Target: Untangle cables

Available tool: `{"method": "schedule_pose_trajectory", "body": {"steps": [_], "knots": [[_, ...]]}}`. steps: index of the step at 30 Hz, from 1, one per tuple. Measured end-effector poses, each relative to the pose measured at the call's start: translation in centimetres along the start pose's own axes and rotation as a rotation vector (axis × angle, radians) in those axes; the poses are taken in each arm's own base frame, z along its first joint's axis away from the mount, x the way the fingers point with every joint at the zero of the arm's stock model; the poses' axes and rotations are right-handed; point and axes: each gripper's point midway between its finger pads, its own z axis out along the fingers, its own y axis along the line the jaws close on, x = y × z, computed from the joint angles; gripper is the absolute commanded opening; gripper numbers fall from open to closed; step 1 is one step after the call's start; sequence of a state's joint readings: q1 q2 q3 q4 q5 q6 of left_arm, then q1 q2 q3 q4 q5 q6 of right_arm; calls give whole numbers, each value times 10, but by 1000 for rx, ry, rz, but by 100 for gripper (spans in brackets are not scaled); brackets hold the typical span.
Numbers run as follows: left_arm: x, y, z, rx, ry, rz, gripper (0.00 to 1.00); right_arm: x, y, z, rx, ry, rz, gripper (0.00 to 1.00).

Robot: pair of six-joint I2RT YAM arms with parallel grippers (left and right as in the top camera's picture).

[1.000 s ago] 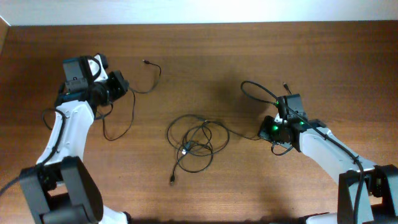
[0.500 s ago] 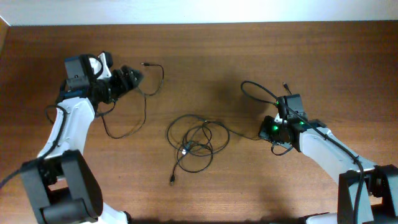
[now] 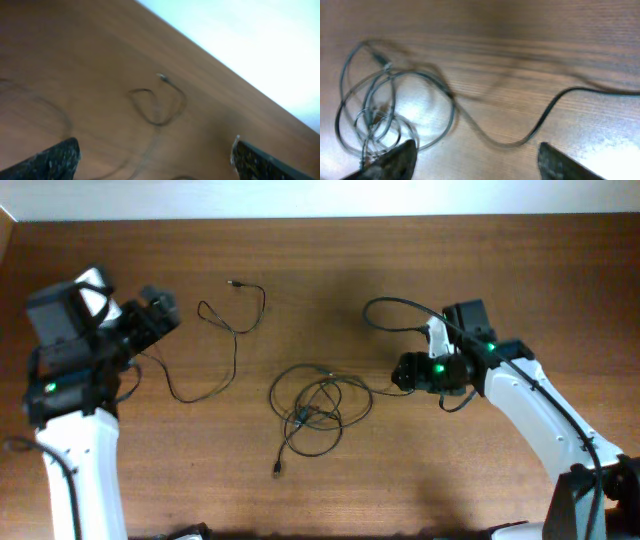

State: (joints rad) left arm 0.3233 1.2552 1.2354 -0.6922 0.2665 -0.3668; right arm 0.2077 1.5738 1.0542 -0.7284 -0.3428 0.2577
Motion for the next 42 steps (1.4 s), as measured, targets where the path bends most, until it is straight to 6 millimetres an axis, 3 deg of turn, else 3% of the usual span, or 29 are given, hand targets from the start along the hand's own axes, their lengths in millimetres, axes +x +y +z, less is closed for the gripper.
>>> {"method": "schedule_pose_trajectory", "body": {"steps": [3,6,15,17,20,23,25,30,34,35,42], "knots": [[4,36,-12,-151,4,-44,99,-19,36,-13,-40,-48,-123,89],[19,54,-12,-238,63,-65,99,-27,66,-18,-82,-93,-217,92],[51,88,25,-362,237,-100,99,-5,112,-16,-127,-43,-343,93],[60,96,33,-387,283,-109,99,-15,123,-30,-132,-56,-349,93],[73,110,45,-442,339,-128,99,-49,152,-59,-167,-147,-383,93],[84,124,56,-487,358,-149,99,-69,179,-62,-209,-223,-432,89],[93,132,63,-502,353,-154,99,-72,194,-48,-229,-235,-466,89],[114,149,67,-522,370,-243,99,-82,240,22,-269,-293,-568,88],[115,144,70,-476,374,-289,99,-82,273,64,-324,-351,-632,88],[116,140,71,-459,380,-296,99,-78,282,84,-337,-358,-651,88],[118,130,74,-400,398,-316,99,-54,304,156,-387,-376,-712,88]]}}
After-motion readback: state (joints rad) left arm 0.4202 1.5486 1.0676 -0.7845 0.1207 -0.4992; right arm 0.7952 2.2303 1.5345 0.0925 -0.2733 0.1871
